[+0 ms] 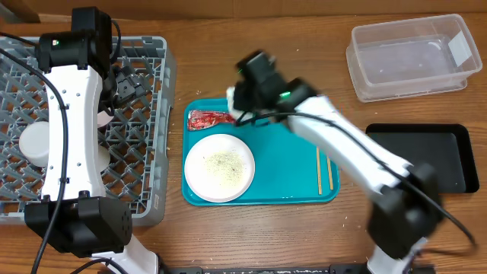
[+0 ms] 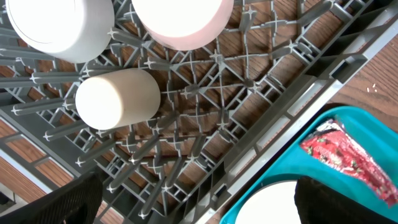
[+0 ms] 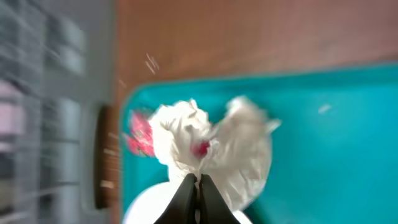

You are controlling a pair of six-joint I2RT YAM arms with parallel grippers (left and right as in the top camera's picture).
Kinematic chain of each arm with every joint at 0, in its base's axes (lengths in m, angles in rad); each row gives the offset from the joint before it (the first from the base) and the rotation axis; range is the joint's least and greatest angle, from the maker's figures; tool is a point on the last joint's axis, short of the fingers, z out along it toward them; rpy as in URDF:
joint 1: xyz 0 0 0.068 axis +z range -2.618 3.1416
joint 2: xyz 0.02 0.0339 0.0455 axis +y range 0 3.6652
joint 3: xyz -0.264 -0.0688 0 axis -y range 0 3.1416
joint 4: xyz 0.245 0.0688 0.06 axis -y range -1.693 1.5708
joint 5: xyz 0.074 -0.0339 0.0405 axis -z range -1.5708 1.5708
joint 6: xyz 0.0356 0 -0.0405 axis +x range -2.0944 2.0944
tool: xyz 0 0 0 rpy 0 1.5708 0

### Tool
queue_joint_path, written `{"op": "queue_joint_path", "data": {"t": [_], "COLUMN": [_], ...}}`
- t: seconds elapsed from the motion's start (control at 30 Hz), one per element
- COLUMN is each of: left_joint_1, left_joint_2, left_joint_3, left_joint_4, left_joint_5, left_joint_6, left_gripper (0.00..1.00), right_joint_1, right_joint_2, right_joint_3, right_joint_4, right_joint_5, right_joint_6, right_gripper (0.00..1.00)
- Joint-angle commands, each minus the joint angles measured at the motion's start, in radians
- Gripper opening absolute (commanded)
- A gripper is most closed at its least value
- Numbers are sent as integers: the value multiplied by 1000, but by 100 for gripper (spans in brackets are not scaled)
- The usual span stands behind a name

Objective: Sort waste into correct bins and load items into the dishwasher
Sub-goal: 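Lift the tissue and drop it into the clear plastic container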

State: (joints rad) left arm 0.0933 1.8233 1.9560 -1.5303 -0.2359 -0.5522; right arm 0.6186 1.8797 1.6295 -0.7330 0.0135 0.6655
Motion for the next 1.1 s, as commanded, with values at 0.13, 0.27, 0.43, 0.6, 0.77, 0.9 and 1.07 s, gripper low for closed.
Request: {"op": "queue_joint_path", "data": {"t": [0.13,0.27,0.43,0.6,0.77,0.9,1.07], "left_joint_1": [6,6,6,6,6,6,6], "left_joint_2": [-28,-28,-28,-28,-28,-28,-28], "left_joint_3": [2,2,2,2,2,2,2], "left_joint_4": [1,1,1,1,1,1,1], "left_joint_5": [0,0,0,0,0,0,0], "left_joint_6": [-24,-24,-24,-24,-24,-24,-24], "left_gripper": [100,100,100,100,100,100,100], "right_joint_1": [-249,-424,-629,-715,-726,-725,-721], "right_joint_2": [-168,-168,-167,-150,-93,-76,-76], "right_joint_3": [36,35,32,32,32,32,31], "right_joint_4": [-19,5,109,195,269,203,118], "right_joint_5": [16,19,19,19,22,-26,-424], "right_joint_6": [-8,-8,-7,-7,-8,-6,-8], "right_gripper": [4,4,4,4,91,100,100]}}
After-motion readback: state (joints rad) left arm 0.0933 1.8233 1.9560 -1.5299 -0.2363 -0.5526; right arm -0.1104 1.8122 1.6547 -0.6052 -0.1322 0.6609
